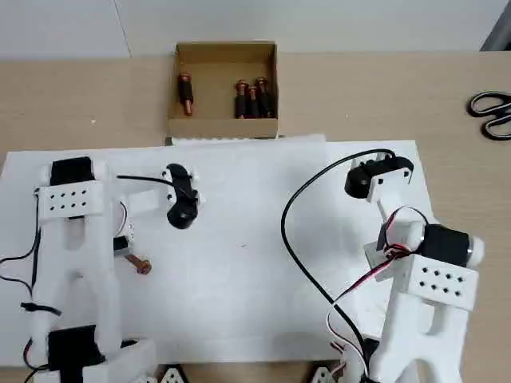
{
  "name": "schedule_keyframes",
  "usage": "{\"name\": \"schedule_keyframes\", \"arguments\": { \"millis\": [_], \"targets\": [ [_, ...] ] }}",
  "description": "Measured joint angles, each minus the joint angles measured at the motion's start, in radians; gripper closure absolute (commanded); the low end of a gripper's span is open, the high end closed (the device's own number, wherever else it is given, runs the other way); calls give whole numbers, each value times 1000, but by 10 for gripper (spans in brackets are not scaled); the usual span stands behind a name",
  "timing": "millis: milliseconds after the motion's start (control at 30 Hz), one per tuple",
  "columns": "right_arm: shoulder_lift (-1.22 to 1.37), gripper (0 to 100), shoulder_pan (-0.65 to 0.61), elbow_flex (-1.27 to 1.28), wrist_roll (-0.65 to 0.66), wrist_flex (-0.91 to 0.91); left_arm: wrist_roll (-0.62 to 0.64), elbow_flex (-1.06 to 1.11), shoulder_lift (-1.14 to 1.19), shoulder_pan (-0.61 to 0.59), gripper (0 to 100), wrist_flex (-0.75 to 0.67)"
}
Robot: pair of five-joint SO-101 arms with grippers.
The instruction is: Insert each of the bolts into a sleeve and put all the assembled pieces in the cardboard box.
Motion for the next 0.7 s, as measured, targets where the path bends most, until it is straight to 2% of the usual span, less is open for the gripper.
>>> {"name": "schedule_keyframes", "arguments": {
  "millis": [333, 700],
  "targets": [
    [0, 995, 0, 0, 0, 0, 0, 86, 6, 0, 936, -5],
    [0, 995, 0, 0, 3, 0, 0, 242, 6, 0, 935, -210]
  ]
}}
